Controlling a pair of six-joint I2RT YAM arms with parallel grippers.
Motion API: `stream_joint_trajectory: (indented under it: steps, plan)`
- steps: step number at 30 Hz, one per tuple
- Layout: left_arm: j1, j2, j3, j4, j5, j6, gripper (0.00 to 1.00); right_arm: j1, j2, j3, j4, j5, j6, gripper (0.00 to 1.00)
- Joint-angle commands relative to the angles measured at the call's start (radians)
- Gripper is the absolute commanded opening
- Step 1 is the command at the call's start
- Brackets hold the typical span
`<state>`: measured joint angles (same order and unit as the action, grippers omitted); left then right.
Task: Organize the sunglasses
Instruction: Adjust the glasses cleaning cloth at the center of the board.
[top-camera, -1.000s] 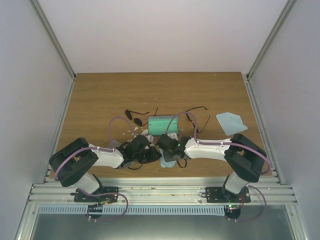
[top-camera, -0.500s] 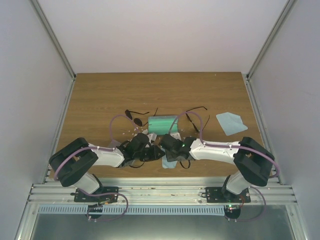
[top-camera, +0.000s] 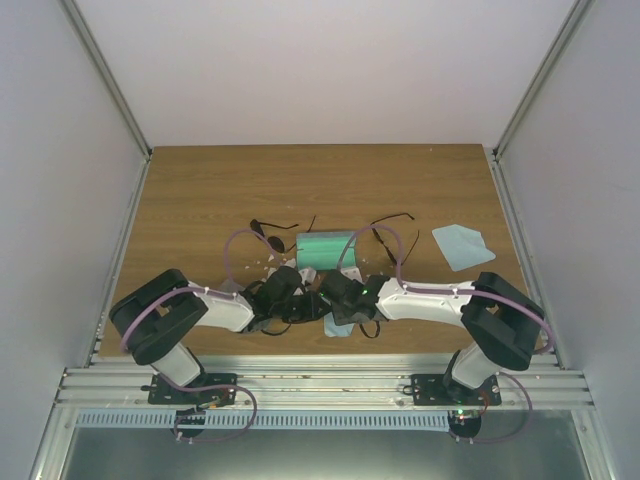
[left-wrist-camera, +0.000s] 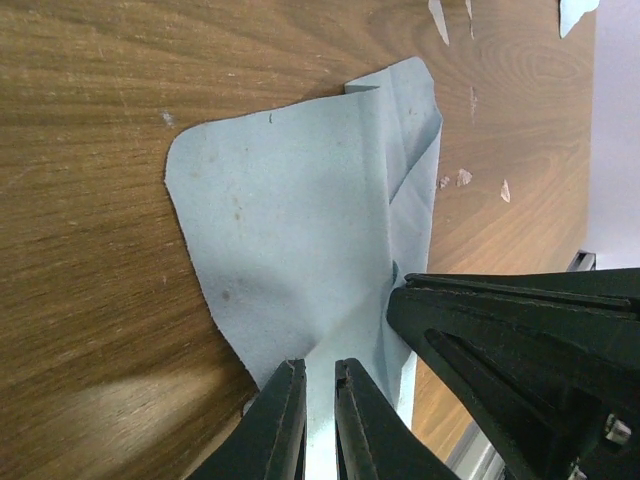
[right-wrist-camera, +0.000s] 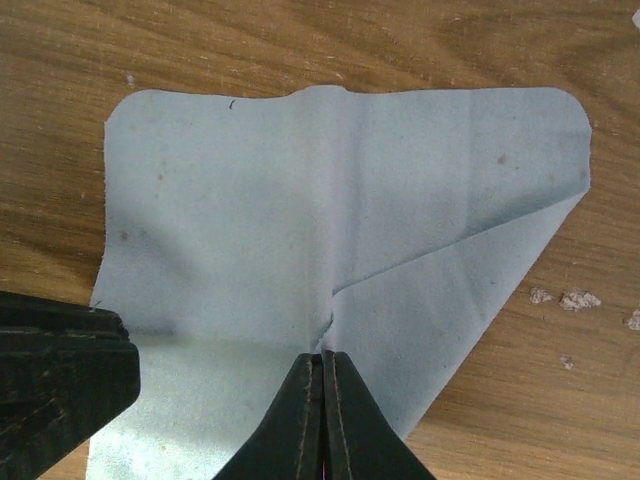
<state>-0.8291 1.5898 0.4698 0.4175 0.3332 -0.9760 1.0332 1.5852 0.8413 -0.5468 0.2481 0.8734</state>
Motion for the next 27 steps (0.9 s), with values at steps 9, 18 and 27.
stream_joint_trajectory:
  steps: [9,18,27]
  plan:
    - [0.005,0.059,0.061,0.124,0.026,0.017,0.13,0.01,-0.059,-0.023,-0.046,0.029,0.047,0.04]
    - [0.005,0.108,0.071,-0.015,-0.058,-0.003,0.11,0.01,-0.096,-0.06,-0.072,0.031,0.075,0.02]
    - [0.005,0.031,0.086,-0.197,-0.179,0.014,0.11,0.011,-0.169,-0.154,-0.13,0.048,0.165,0.0]
